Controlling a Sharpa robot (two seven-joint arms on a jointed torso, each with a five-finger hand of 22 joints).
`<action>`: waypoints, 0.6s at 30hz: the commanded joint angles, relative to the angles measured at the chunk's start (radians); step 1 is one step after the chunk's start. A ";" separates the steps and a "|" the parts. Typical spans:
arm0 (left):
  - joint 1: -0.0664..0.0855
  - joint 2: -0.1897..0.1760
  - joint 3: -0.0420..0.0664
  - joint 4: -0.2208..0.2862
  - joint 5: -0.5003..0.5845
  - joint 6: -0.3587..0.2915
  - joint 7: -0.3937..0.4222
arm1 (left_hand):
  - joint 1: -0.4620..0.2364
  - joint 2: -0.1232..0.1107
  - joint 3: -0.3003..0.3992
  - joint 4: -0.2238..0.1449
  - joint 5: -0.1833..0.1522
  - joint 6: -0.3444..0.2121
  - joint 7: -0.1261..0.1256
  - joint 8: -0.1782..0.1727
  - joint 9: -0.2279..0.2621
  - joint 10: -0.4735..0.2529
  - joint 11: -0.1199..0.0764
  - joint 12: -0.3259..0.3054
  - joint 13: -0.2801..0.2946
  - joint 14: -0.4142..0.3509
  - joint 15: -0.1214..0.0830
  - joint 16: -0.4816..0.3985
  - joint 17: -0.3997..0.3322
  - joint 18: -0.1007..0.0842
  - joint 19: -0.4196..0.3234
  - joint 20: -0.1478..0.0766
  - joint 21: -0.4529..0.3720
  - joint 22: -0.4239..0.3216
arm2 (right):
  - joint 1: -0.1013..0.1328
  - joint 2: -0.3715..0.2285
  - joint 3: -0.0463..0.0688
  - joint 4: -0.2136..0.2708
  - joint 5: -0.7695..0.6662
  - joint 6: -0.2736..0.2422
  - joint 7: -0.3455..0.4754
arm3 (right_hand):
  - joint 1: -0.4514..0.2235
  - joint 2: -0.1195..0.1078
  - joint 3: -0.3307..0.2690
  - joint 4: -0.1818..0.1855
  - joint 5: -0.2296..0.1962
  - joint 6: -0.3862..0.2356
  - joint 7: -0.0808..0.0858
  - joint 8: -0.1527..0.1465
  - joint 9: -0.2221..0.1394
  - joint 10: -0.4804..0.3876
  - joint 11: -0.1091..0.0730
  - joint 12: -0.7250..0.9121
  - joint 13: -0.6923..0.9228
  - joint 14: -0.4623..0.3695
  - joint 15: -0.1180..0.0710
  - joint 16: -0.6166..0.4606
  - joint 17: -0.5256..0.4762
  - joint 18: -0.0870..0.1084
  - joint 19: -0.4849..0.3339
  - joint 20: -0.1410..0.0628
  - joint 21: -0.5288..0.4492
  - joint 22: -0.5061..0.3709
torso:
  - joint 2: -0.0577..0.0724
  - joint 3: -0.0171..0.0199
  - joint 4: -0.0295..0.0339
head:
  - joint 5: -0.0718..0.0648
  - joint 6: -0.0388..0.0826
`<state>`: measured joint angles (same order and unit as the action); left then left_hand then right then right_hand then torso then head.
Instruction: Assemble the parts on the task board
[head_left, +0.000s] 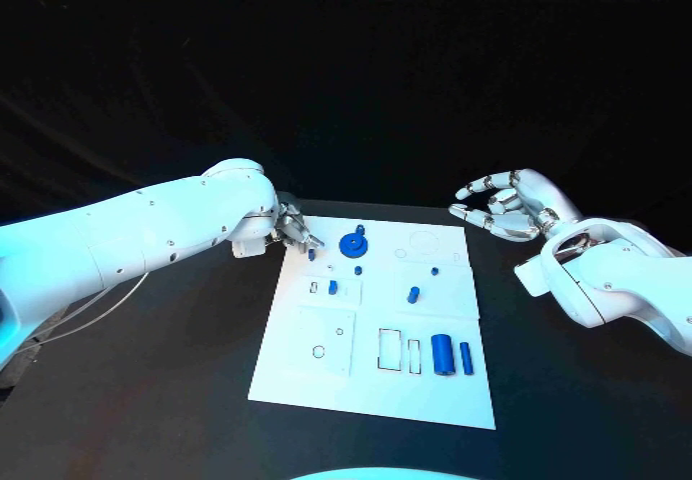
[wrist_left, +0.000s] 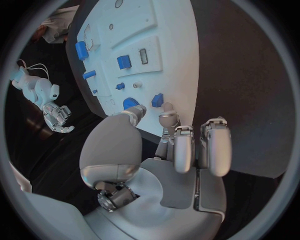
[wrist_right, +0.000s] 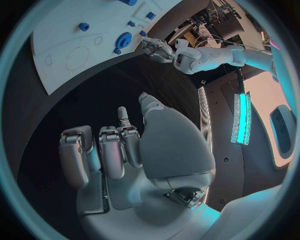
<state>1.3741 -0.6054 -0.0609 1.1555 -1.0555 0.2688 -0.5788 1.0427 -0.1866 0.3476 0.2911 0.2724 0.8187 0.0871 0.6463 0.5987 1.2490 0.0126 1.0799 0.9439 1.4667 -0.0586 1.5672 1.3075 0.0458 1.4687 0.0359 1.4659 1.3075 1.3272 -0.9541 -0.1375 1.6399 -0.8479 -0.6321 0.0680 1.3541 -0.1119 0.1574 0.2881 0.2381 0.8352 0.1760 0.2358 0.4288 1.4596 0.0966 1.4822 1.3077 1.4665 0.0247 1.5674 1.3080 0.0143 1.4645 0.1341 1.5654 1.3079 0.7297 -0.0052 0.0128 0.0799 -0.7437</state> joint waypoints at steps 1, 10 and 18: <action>-0.001 0.004 0.000 0.000 0.010 0.028 0.017 | 0.012 0.000 -0.005 -0.002 -0.001 0.008 0.000 -0.004 -0.002 -0.001 -0.001 0.006 0.000 0.104 0.007 0.004 0.263 0.000 0.008 0.006 -0.005 0.062 | -0.001 0.001 0.000 0.001 -0.011 0.007 0.008 | -0.008 0.001 -0.003 0.002 -0.005 0.003 -0.002 0.006 -0.001 0.000 -0.004 -0.002 0.148 0.096 -0.004 -0.005 0.232 -0.014 0.106 -0.008 0.005 0.263 | 0.000 -0.0001 0.0001 | 0.000 0.000; -0.003 0.006 -0.001 0.000 0.017 0.028 0.023 | 0.040 0.010 -0.003 -0.003 0.000 0.013 0.000 -0.004 -0.005 0.000 -0.001 0.010 0.001 0.104 0.007 0.004 0.263 -0.001 0.008 0.006 -0.004 0.064 | -0.001 0.001 0.000 0.001 -0.011 0.007 0.007 | -0.009 0.002 -0.002 0.001 -0.004 0.003 -0.002 0.006 -0.001 0.001 -0.004 -0.002 0.149 0.097 -0.004 -0.005 0.234 -0.014 0.106 -0.008 0.005 0.263 | 0.000 0.0007 0.0001 | 0.001 -0.001; -0.003 0.006 -0.001 0.001 0.022 0.023 0.025 | 0.081 0.031 0.007 -0.004 0.001 0.018 -0.001 -0.005 -0.011 0.000 -0.002 0.012 -0.001 0.104 0.007 0.004 0.263 -0.001 0.008 0.006 -0.004 0.065 | -0.001 0.001 0.000 0.001 -0.011 0.007 0.007 | -0.010 0.003 -0.001 0.001 -0.004 0.003 -0.002 0.007 -0.001 0.001 -0.004 -0.002 0.149 0.097 -0.005 -0.005 0.233 -0.014 0.106 -0.008 0.005 0.263 | 0.000 0.0006 -0.0001 | 0.001 -0.001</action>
<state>1.3711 -0.6019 -0.0625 1.1550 -1.0446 0.2790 -0.5678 1.1159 -0.1542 0.3509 0.2878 0.2724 0.8294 0.0836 0.6463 0.5893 1.2490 0.0125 1.0883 0.9437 1.4667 -0.0586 1.5672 1.3074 0.0457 1.4687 0.0359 1.4659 1.3074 1.3272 -0.9535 -0.1374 1.6395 -0.8479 -0.6321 0.0682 1.3541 -0.1119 0.1574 0.2881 0.2381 0.8352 0.1760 0.2396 0.4288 1.4596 0.0966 1.4822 1.3075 1.4665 0.0247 1.5674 1.3078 0.0142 1.4645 0.1341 1.5654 1.3076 0.7298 -0.0046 0.0128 0.0811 -0.7454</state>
